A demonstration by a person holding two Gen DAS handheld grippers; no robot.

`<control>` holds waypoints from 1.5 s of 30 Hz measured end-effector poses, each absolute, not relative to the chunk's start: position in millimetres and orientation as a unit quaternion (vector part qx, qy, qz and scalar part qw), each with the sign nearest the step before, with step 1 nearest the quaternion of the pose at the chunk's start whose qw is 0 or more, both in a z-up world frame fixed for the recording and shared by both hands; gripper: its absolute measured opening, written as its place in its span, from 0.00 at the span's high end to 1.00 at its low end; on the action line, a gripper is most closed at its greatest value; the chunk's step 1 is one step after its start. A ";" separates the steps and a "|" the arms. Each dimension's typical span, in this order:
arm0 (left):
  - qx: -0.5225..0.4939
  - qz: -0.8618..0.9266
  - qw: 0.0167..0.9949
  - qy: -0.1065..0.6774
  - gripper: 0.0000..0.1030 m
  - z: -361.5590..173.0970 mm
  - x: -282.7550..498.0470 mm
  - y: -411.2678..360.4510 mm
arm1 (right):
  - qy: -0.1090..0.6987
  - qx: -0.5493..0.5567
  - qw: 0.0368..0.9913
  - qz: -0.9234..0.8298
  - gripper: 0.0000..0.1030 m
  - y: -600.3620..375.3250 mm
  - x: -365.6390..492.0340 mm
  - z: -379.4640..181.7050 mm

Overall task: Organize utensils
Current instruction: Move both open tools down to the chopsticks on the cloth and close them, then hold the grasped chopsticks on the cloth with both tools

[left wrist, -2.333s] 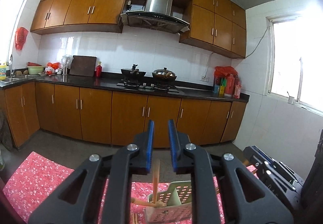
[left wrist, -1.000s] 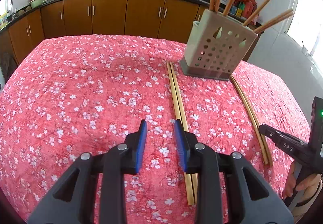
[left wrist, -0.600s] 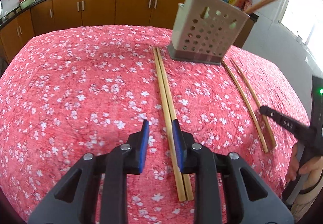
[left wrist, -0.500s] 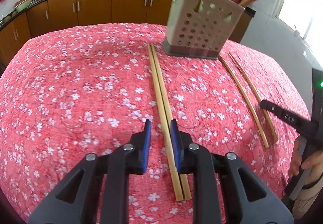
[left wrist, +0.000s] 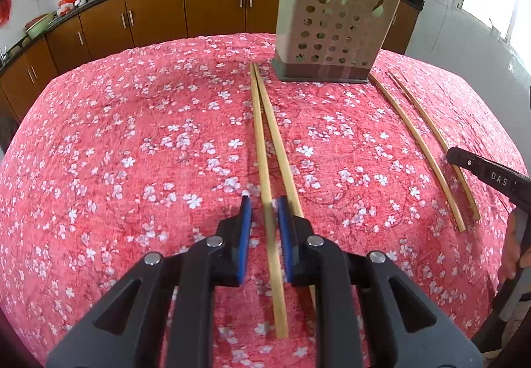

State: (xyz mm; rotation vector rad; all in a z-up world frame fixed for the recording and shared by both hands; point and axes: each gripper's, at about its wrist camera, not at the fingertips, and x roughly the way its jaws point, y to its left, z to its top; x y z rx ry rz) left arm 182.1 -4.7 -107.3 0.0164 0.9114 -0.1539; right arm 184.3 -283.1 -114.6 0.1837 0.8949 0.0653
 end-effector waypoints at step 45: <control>-0.083 0.006 0.903 0.422 0.91 -106.5 223.2 69.2 | 0.420 0.066 0.905 0.001 0.92 -295.2 197.0 -115.1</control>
